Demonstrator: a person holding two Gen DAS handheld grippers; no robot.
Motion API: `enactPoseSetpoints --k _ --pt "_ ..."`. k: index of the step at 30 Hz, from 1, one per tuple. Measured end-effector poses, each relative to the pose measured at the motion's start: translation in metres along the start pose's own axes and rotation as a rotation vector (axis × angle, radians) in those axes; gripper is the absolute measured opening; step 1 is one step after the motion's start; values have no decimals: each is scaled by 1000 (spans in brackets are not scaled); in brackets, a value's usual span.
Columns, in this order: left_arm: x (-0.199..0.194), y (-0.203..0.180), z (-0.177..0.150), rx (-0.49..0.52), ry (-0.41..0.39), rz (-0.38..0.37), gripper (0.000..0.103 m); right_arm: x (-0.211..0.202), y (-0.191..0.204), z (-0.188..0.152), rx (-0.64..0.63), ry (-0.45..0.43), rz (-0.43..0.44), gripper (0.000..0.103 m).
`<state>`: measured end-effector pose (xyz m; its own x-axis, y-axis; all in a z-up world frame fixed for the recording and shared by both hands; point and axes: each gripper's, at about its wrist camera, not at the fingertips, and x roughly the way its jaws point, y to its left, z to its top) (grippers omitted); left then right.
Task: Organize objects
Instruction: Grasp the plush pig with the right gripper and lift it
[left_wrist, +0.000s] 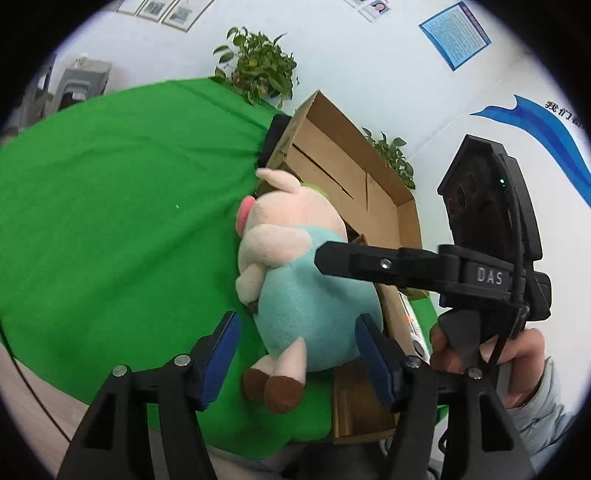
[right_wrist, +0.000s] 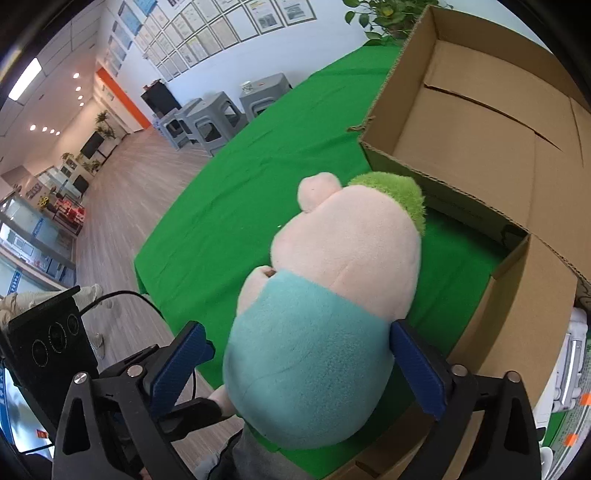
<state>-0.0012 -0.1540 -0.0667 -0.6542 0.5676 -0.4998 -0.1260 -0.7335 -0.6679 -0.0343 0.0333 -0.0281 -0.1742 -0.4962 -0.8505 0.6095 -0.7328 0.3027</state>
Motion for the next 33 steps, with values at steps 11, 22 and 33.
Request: enactPoseSetpoints --k 11,22,33 --pt "33 -10 1 40 48 -19 50 32 -9 5 -63 -4 -68 81" --pt "19 -44 12 187 20 96 36 10 -17 -9 -89 -158 -7 61" --pt "8 -136 40 463 -50 137 36 -86 -44 5 -82 -453 23 59"
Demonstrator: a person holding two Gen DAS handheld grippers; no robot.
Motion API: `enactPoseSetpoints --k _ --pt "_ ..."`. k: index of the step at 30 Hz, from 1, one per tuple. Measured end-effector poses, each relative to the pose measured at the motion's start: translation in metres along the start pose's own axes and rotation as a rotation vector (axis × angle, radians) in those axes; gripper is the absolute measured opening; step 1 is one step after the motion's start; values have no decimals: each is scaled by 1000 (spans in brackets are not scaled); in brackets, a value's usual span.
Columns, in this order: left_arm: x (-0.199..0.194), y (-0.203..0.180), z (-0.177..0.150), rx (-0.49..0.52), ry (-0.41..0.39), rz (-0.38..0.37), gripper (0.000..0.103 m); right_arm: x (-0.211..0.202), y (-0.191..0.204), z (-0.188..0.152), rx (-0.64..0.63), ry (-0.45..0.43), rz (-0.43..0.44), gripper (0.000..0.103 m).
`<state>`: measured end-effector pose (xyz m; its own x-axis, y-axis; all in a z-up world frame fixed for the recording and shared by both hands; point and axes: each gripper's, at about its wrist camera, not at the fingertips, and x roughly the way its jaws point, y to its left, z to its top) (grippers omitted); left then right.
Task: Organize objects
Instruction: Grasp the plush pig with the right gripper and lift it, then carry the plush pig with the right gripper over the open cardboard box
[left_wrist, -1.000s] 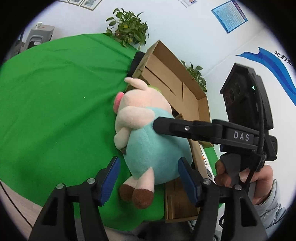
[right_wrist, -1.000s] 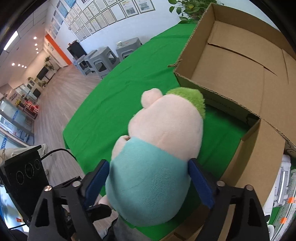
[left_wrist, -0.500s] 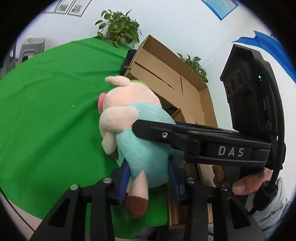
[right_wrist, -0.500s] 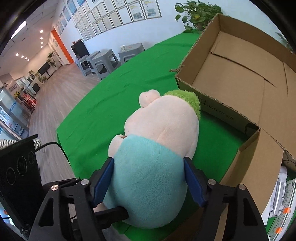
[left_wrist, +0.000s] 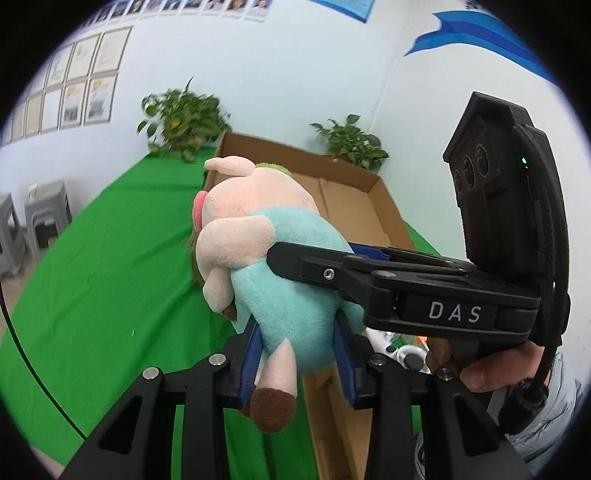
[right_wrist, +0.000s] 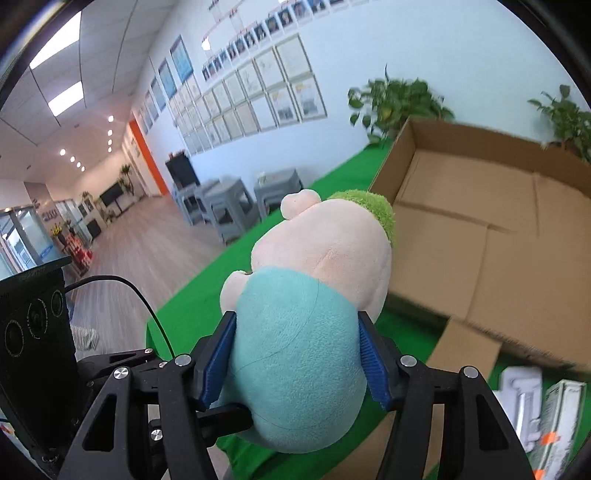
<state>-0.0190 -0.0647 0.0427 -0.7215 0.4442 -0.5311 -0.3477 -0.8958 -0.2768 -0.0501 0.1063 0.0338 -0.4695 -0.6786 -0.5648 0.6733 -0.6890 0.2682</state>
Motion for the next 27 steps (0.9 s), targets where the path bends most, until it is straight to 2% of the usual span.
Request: enactPoseSetpoints --k 3,9,18,20,24,27 --pt "4 -22 25 85 -34 13 36 -34 -14 10 11 -79 -13 59" --pt "13 -47 66 171 -101 -8 35 -88 -40 43 -3 -201 -61 59" --pt "44 -67 110 242 -141 -37 35 -160 -70 68 -2 -305 -113 59" --pt "47 -69 111 247 -139 -36 35 -170 -78 73 5 -313 -113 59" --pt "60 -62 115 217 -128 -71 35 -161 -87 92 6 -302 -119 59" --pt "71 -57 123 225 -118 -40 35 -132 -93 110 10 -283 -116 59"
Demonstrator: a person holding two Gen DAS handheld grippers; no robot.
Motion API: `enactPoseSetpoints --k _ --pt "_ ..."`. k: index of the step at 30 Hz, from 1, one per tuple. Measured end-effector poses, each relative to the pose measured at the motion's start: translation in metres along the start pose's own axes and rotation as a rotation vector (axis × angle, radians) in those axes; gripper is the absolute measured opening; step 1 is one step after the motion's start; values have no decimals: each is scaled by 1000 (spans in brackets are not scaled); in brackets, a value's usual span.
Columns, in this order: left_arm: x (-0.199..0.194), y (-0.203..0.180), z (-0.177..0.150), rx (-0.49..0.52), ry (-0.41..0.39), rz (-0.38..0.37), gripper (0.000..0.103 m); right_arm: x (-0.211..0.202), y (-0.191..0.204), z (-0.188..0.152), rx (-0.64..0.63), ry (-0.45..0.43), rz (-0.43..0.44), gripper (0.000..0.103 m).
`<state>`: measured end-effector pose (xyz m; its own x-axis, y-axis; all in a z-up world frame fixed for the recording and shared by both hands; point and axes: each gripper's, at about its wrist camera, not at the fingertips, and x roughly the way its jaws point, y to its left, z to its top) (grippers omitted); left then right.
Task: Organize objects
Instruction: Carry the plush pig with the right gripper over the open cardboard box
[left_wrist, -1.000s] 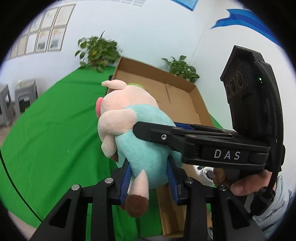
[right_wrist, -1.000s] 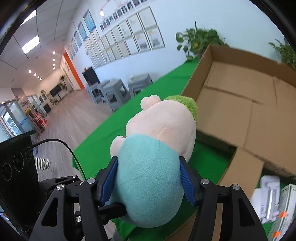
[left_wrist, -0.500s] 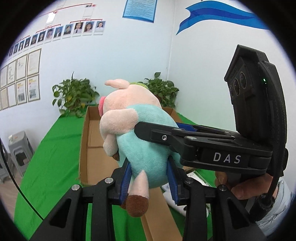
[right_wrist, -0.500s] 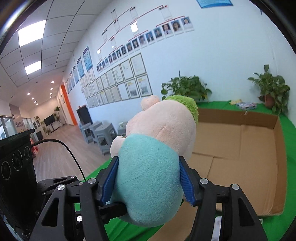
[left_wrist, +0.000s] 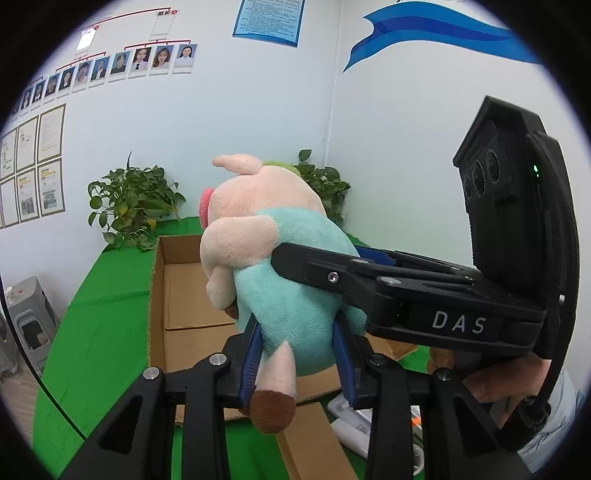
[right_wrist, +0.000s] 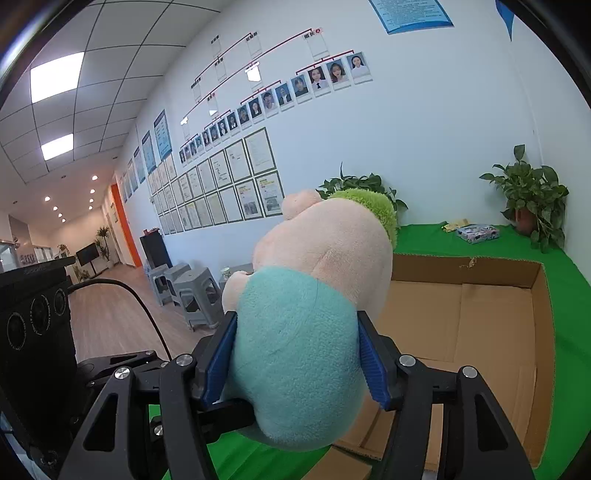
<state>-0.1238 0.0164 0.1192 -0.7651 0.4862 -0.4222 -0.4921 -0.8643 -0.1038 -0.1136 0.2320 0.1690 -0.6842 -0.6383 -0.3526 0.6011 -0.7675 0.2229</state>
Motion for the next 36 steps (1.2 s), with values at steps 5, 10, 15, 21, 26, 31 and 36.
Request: enactPoseSetpoints --k 5,10,15,21,26,31,36 --pt "15 25 4 -17 20 16 35 63 9 14 -7 33 2 59" --pt "24 47 2 -22 38 31 35 97 11 17 -4 49 1 59" --pt "37 68 -3 -52 64 15 35 134 11 22 8 79 -11 59" --pt "37 82 -13 -83 77 -2 35 172 10 22 12 109 -7 58" --pt "39 96 -21 -95 78 -3 35 193 8 12 21 129 1 58" --pt "48 105 -28 -99 85 -26 35 211 3 5 33 142 -9 58" --pt "52 110 -33 -101 88 -32 35 225 -1 -2 37 152 -5 58"
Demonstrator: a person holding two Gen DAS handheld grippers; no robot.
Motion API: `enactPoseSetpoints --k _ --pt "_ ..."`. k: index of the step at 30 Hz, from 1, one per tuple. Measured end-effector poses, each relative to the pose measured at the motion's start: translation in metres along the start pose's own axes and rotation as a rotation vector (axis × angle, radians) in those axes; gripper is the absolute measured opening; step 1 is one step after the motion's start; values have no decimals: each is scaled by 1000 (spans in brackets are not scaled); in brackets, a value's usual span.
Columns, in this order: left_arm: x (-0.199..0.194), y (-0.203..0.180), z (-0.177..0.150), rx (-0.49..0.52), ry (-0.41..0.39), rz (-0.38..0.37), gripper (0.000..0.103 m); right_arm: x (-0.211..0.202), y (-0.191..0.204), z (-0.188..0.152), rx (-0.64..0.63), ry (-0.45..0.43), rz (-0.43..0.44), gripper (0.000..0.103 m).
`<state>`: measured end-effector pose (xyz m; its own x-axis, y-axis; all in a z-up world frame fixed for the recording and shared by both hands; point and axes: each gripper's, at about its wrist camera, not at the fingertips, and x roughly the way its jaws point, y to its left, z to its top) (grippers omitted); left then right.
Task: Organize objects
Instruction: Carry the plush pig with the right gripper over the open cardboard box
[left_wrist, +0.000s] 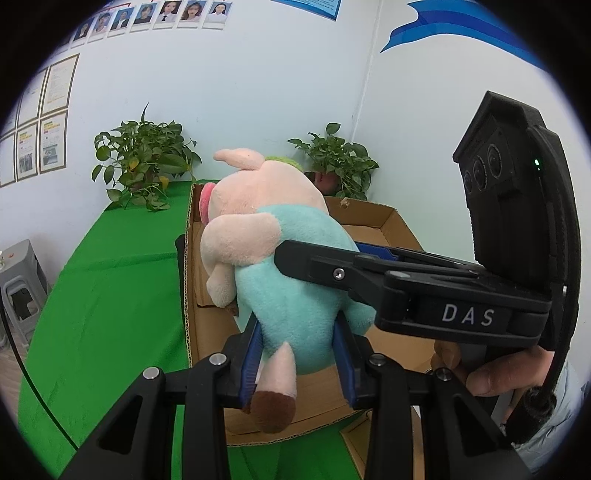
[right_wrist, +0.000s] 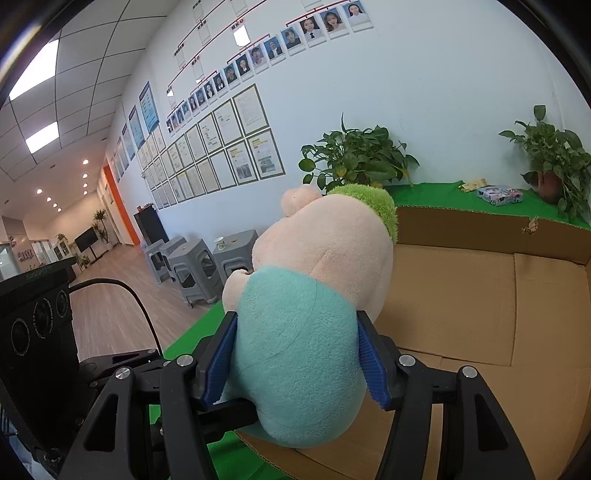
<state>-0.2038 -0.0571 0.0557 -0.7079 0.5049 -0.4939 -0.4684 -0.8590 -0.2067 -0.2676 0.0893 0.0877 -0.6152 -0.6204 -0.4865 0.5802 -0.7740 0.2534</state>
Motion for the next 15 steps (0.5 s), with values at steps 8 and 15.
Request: enactPoseSetpoints --k 8,15 --pt "23 21 -18 6 51 52 35 47 -18 -17 56 71 17 58" --pt "52 45 -42 -43 158 73 34 108 -48 -48 142 205 27 58"
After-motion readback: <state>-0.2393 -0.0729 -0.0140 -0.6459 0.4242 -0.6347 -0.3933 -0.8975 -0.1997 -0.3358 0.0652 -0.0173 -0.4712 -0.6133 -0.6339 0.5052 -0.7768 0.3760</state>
